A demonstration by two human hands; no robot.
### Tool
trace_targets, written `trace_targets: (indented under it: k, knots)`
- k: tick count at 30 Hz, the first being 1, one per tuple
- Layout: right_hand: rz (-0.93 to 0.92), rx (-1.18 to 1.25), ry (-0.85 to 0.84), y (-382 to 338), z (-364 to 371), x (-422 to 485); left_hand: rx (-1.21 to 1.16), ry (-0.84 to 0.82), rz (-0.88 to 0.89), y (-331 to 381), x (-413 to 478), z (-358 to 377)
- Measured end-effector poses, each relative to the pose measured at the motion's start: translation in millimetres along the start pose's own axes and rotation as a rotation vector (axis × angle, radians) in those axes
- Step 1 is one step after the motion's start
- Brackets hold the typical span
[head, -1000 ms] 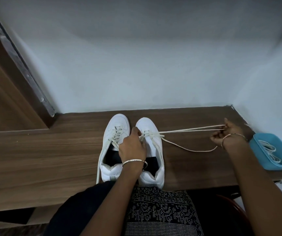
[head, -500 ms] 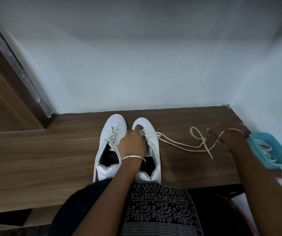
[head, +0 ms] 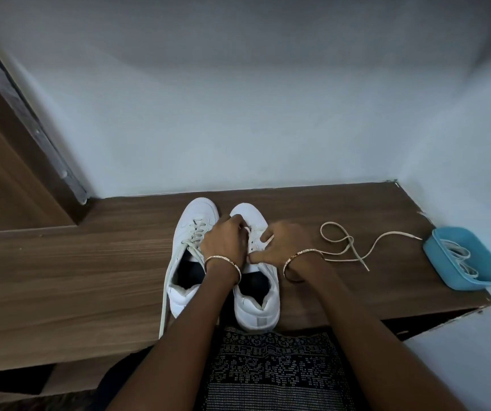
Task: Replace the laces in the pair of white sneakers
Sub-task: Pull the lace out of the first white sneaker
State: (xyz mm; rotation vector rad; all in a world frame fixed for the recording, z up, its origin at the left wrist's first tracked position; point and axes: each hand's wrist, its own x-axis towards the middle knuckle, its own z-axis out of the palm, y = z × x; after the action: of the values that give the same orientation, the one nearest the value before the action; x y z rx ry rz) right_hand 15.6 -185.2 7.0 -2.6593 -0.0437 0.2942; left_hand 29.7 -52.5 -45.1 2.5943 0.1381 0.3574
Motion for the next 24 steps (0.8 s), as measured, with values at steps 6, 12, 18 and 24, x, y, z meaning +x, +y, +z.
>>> trace_targets:
  k: [6, 12, 18, 24]
  knots:
    - [-0.007, -0.116, 0.057, 1.2, 6.3, 0.8, -0.249, 0.093, -0.087, -4.3, 0.2, 1.4]
    - [0.062, -0.084, 0.116, -0.7, 18.5, 3.3, -0.695, 0.278, -0.375, 8.3, 20.6, -27.3]
    - [0.151, 0.000, 0.219, -2.2, 37.8, -1.8, -1.191, 0.451, -0.489, -3.8, 39.1, -79.0]
    - [0.171, 0.042, 0.222, -2.5, 38.9, -2.6, -1.497, 0.664, -0.636, -43.7, 53.1, -154.9]
